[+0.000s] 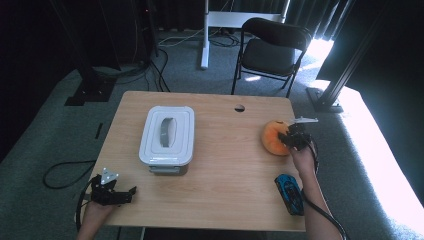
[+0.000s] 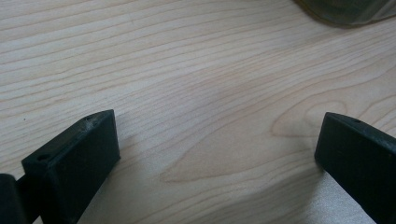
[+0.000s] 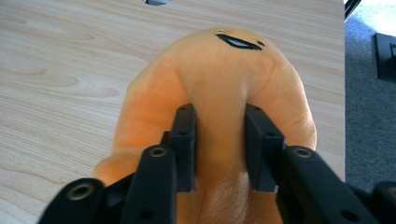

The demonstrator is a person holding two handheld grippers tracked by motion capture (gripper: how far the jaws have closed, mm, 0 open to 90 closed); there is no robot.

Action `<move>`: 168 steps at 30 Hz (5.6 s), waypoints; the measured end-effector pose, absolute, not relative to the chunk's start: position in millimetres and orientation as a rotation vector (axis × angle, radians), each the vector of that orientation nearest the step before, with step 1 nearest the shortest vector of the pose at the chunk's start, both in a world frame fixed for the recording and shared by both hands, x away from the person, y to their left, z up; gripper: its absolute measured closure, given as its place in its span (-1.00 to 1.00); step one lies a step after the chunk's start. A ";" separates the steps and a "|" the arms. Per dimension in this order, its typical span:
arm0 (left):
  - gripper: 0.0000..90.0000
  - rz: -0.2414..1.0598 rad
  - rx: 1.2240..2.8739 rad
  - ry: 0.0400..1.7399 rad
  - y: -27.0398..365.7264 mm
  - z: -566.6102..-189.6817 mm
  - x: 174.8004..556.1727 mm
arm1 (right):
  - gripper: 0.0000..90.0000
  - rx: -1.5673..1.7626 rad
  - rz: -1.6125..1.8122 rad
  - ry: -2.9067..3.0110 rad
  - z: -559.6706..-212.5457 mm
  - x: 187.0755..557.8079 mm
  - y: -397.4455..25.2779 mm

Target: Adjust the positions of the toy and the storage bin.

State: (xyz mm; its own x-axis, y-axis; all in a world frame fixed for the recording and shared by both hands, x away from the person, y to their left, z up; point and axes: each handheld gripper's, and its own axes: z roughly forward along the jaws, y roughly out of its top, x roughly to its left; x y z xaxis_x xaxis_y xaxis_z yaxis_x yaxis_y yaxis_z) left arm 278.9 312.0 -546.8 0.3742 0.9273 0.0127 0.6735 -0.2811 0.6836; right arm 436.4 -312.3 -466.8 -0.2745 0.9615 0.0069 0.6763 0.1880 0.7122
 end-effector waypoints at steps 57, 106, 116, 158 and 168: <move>-1.00 0.623 2.013 1.398 310.1 -532.7 372.5 | -0.71 1.397 1.175 2.186 -515.8 437.8 -96.4; -0.99 0.662 2.084 1.257 238.7 -497.9 373.6 | -0.38 1.169 1.208 2.349 -503.0 438.8 -76.5; -0.99 0.641 2.116 1.217 222.6 -497.1 357.6 | -0.38 1.122 1.236 2.368 -498.6 424.3 -94.8; -1.00 0.536 2.209 1.006 159.4 -497.5 313.1 | -0.35 1.087 1.302 2.426 -499.0 391.4 -167.6; -1.00 0.481 2.187 1.006 171.7 -509.9 309.9 | -0.59 1.163 1.244 2.382 -508.3 378.6 -182.4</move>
State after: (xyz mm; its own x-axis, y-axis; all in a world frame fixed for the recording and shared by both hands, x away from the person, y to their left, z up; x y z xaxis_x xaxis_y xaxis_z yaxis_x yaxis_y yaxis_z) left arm 309.9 171.7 -509.9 0.6342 0.7715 0.0497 0.5234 -0.4758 0.7069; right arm 378.6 -182.4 -508.3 -0.6653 0.7288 0.1616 0.5490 0.3310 0.7674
